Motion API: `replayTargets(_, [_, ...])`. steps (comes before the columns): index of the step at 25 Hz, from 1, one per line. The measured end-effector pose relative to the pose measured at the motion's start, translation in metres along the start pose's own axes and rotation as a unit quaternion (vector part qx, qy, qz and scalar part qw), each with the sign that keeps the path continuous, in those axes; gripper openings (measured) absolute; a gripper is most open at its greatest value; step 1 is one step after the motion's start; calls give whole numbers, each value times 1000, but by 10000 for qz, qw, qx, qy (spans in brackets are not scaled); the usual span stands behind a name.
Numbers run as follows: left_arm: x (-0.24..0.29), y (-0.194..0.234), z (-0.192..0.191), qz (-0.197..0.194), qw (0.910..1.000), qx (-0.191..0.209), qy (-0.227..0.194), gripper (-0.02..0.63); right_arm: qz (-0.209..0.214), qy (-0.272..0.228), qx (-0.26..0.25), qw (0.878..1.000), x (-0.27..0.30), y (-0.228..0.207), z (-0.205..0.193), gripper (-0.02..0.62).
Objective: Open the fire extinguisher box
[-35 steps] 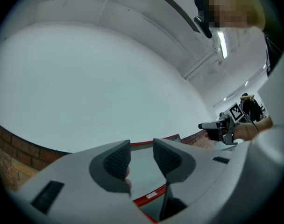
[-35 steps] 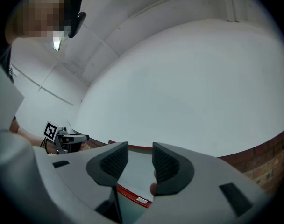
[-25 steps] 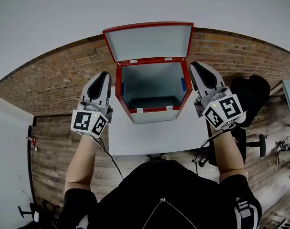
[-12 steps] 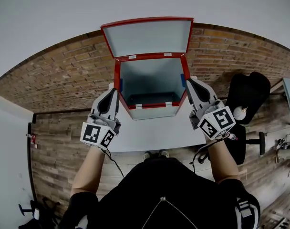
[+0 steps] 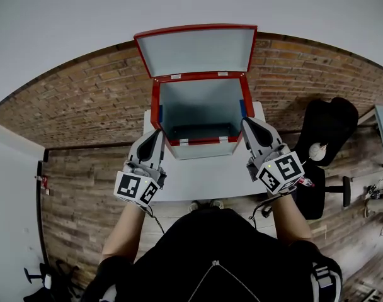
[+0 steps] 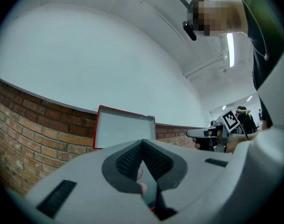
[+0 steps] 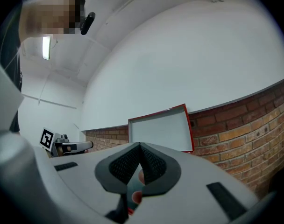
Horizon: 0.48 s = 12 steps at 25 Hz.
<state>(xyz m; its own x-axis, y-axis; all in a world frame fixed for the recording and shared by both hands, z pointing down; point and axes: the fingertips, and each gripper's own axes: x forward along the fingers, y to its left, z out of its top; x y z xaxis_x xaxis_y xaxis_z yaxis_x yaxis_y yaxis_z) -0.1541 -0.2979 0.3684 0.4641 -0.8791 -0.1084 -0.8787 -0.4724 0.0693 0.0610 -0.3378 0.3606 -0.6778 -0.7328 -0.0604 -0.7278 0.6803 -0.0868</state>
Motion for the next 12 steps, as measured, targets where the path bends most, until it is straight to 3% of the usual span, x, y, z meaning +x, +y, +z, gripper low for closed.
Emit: replayTargets(12, [4,-14,-18,-78,9996,-266,88,49,49,99,10,9999,3,13,-13,18])
